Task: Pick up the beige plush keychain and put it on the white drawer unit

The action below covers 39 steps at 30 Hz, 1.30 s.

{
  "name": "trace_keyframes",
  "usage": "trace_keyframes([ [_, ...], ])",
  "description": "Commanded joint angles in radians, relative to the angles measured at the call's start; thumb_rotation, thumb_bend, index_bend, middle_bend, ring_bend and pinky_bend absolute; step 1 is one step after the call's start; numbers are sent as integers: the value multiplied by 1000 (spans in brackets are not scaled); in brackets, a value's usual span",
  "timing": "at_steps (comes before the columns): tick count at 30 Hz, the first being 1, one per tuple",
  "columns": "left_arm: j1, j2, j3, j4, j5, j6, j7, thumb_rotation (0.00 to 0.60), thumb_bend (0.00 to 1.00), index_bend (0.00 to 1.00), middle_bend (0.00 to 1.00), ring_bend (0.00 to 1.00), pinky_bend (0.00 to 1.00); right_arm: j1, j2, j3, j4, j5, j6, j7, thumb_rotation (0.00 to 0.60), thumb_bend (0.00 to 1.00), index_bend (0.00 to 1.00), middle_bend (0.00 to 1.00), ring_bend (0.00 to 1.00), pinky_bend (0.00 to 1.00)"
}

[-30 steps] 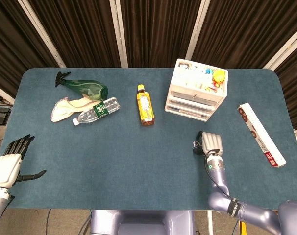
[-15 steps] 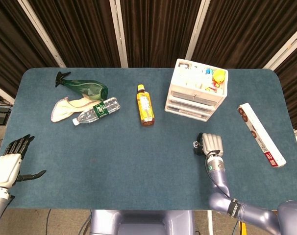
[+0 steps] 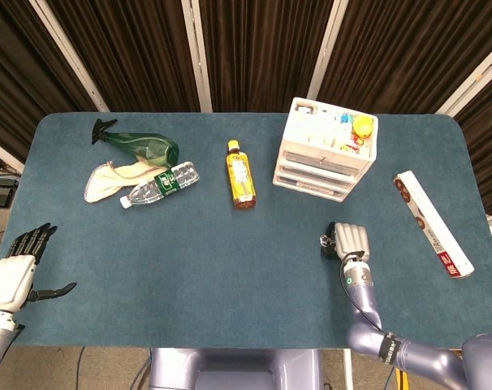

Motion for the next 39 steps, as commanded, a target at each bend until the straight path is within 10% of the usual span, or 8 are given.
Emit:
trace_keyframes([
  [1, 0, 0, 0, 1, 1, 1, 0, 483, 2, 0, 0, 0, 0, -1, 0, -1, -1, -1, 1, 0, 600, 336, 506, 1000, 1000, 917],
  [39, -1, 2, -2, -2, -4, -2, -10, 480, 3, 0, 0, 0, 0, 34, 5, 127, -85, -163, 139, 120, 600, 336, 544, 1000, 1000, 917],
])
